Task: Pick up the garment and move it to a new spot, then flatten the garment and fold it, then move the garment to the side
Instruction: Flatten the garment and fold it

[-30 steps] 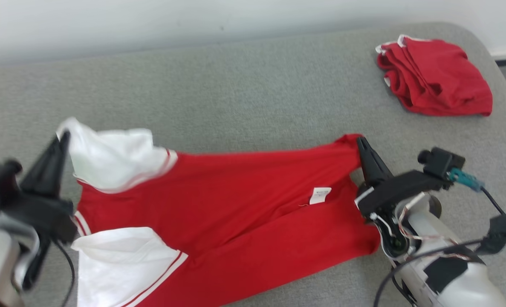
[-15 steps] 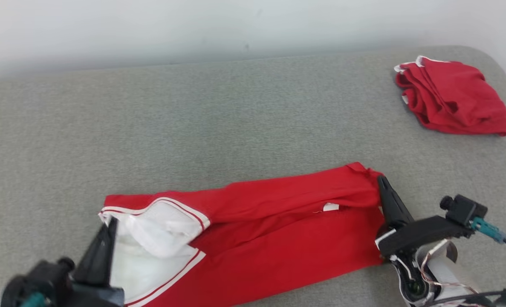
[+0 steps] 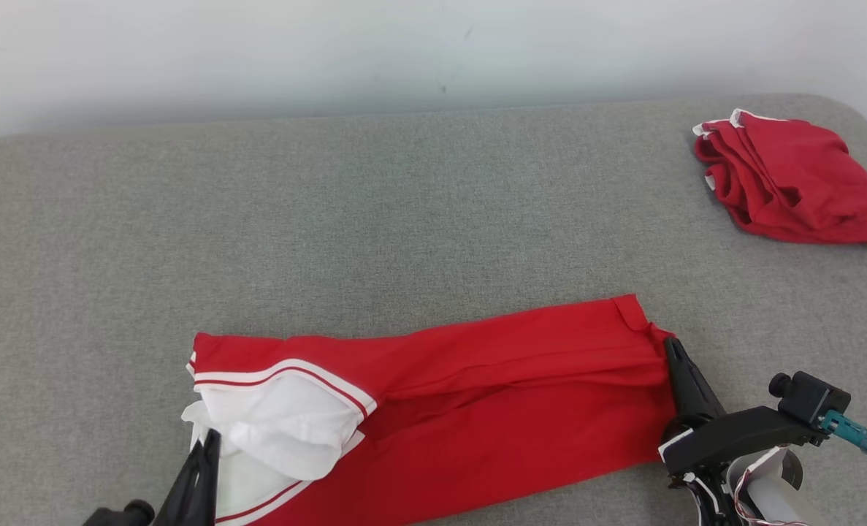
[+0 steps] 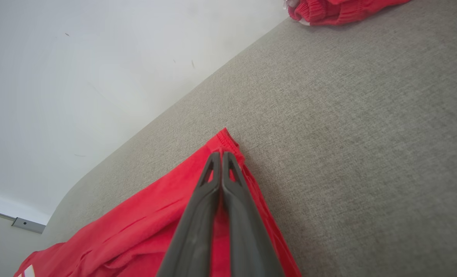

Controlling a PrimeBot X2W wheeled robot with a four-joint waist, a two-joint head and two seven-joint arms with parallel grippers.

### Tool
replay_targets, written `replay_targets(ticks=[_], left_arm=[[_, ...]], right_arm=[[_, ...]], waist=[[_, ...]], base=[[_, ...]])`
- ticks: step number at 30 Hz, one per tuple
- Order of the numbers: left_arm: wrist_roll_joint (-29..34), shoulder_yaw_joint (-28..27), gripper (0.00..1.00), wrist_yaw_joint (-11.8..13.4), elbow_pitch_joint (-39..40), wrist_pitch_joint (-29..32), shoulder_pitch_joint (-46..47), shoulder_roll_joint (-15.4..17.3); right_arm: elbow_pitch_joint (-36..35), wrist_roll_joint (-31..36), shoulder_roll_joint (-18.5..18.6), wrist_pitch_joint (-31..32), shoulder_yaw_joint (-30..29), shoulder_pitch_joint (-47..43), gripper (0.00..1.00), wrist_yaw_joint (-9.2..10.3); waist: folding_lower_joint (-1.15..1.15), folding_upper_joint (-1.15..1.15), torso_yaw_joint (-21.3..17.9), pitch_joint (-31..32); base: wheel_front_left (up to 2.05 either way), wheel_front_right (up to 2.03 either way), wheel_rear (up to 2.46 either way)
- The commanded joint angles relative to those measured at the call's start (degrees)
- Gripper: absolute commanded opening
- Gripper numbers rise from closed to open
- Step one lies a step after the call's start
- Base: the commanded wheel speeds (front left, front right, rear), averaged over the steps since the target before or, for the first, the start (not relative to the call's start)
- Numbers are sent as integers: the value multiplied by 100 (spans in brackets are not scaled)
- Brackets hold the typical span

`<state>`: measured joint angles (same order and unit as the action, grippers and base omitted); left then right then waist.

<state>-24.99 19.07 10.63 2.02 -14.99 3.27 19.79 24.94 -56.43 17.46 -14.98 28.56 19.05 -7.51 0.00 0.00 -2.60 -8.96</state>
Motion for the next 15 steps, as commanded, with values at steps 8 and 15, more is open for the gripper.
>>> replay_targets(ticks=[8, 15], left_arm=[[324, -378, 100, -205, -432, -23, -220, -313], [584, -773, 100, -309, -277, -23, -368, -618]], right_arm=[[20, 275, -33, -29, -214, -132, 100, 5], [-284, 610, -13, -29, -676, -347, 100, 5]], waist=[[0, 0, 48, 104], [0, 0, 137, 156]], base=[[0, 0, 0], [0, 0, 0]])
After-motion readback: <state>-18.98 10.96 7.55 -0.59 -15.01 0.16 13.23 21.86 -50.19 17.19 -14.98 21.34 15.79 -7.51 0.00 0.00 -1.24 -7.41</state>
